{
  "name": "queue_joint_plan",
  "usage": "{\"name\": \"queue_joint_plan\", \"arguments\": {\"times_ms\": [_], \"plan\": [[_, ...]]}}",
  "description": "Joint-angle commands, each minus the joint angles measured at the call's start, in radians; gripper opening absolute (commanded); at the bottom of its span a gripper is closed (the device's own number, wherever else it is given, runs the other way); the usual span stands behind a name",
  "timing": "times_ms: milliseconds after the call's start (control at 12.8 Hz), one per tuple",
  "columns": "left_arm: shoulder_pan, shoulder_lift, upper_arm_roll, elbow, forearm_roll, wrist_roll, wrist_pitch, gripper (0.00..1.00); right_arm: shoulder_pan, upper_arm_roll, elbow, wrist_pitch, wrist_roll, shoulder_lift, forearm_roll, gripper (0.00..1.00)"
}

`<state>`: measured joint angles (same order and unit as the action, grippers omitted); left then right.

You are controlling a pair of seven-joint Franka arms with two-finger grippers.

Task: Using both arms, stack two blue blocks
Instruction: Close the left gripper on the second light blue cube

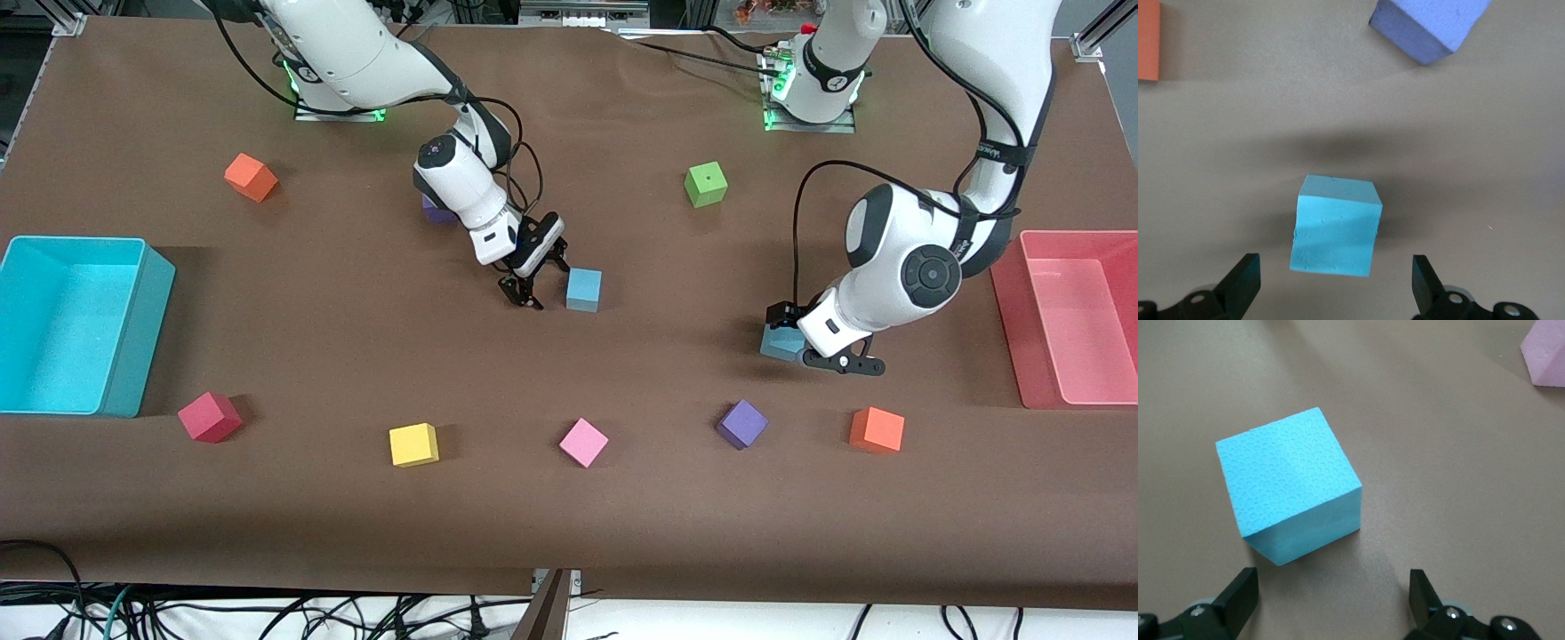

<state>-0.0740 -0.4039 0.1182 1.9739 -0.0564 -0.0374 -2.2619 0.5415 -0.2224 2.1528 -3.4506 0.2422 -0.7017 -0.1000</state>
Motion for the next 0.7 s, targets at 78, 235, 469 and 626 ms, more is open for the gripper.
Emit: {"name": "queue_joint_plan", "arguments": {"times_ms": [78,235,469,626], "plan": [[-0.027,-0.015,-0.006,0.054,0.024,-0.013,-0.088,1.00,-0.015,-0.011,-0.013,-0.013,0.009,-0.018,-0.033,1.00],[-0.033,-0.030,-0.008,0.094,0.024,-0.013,-0.177,1.00,-0.014,-0.011,-0.013,-0.015,0.011,-0.025,-0.035,1.00],[-0.033,-0.036,-0.009,0.092,0.103,-0.013,-0.186,1.00,-0.011,-0.011,-0.011,-0.015,0.012,-0.030,-0.043,1.00],[-0.030,-0.038,-0.009,0.092,0.122,-0.015,-0.186,1.00,-0.009,-0.011,-0.013,-0.015,0.012,-0.030,-0.050,1.00]]}}
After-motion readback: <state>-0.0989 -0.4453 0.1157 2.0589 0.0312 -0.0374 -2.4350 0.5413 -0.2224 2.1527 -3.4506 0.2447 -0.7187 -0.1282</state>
